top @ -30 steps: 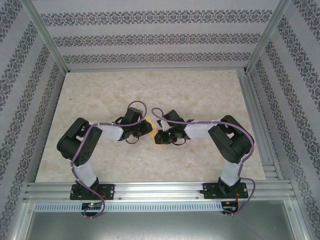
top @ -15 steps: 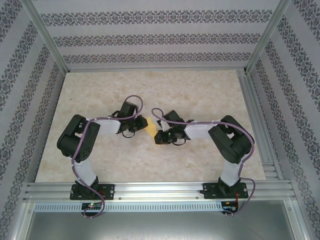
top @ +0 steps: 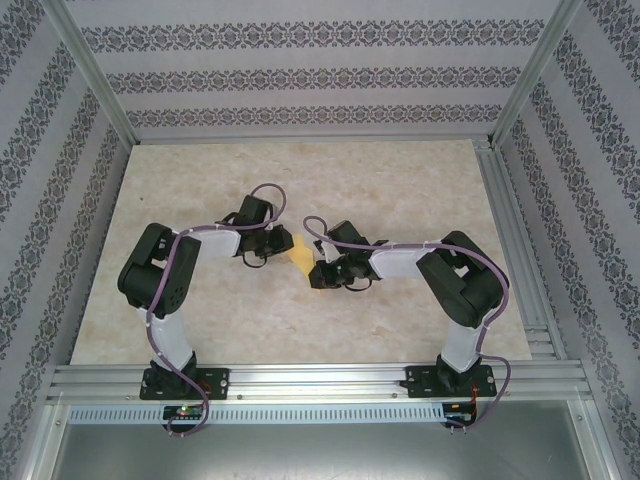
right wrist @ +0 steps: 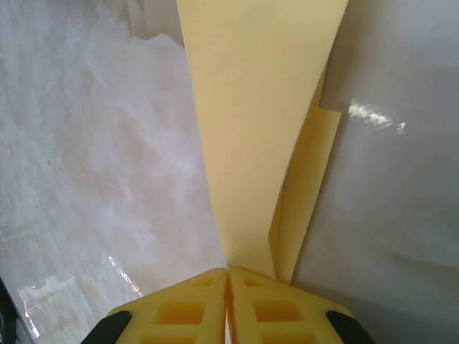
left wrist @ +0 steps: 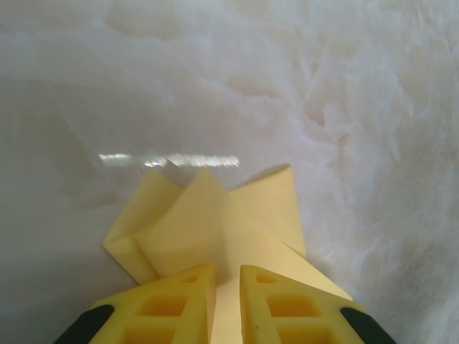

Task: Fold a paper plane with a square sheet of paper (pick it up from the middle)
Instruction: Fold the wing for the fifth time at the center of the table.

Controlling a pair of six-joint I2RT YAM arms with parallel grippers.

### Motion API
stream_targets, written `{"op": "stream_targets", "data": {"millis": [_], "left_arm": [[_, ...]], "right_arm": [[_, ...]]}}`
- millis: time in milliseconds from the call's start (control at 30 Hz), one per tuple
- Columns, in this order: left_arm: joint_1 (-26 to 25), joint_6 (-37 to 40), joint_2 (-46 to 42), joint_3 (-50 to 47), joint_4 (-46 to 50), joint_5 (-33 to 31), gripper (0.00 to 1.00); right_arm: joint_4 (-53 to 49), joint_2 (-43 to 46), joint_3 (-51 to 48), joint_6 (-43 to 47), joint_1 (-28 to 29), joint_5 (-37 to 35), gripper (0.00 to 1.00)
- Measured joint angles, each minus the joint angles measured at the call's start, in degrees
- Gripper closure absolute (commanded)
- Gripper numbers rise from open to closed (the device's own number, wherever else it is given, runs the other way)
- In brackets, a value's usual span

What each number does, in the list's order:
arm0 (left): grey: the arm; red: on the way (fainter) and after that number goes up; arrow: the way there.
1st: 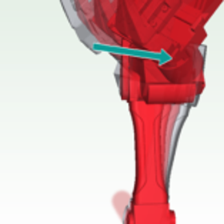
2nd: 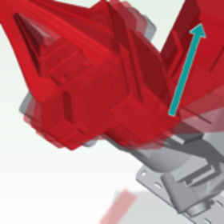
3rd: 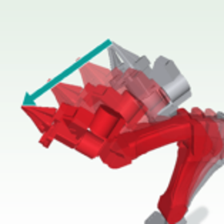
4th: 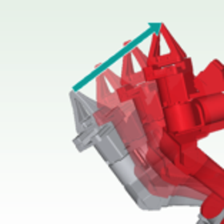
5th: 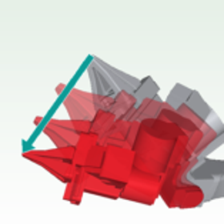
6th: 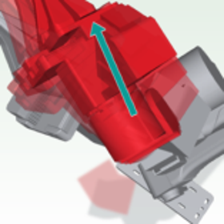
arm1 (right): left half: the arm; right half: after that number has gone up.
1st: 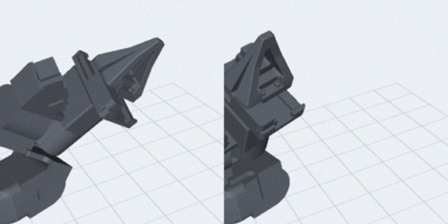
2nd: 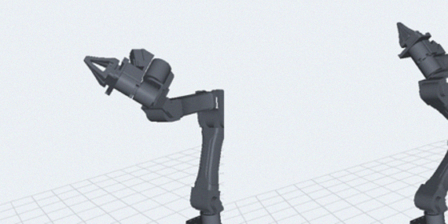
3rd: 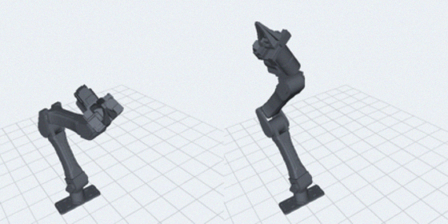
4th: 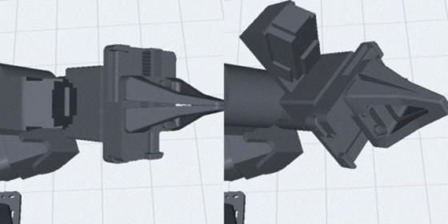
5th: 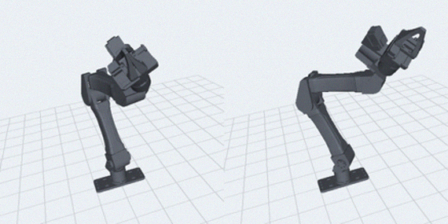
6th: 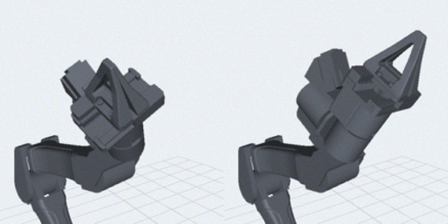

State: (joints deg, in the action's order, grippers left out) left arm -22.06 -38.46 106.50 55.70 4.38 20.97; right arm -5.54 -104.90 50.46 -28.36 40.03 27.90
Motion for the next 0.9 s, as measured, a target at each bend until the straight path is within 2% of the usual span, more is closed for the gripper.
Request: {"op": "stream_targets", "data": {"millis": [200, 400, 600, 733, 900], "left_arm": [[2.6, 0.9, 0.1, 1.0, 0.6, -3.6, 0.81], [2.8, 1.0, -0.9, 1.1, 1.3, -5.9, 0.79], [2.2, 1.0, -9.6, -1.7, 1.1, -6.2, 0.78], [-0.9, 0.9, -15.1, -4.4, -0.2, -6.6, 0.78], [-8.8, -0.7, -15.3, -7.2, -2.5, -6.3, 0.81]], "right_arm": [[0.0, 0.0, 0.0, 0.0, 0.0, 0.0, 0.9], [0.0, 0.0, 0.0, 0.0, 0.0, 0.0, 0.9], [0.0, 0.0, 0.0, 0.0, 0.0, 0.0, 0.9], [0.0, 0.0, 0.0, 0.0, 0.0, 0.0, 0.9], [0.0, 0.0, 0.0, 0.0, 0.0, 0.0, 0.9]]}}
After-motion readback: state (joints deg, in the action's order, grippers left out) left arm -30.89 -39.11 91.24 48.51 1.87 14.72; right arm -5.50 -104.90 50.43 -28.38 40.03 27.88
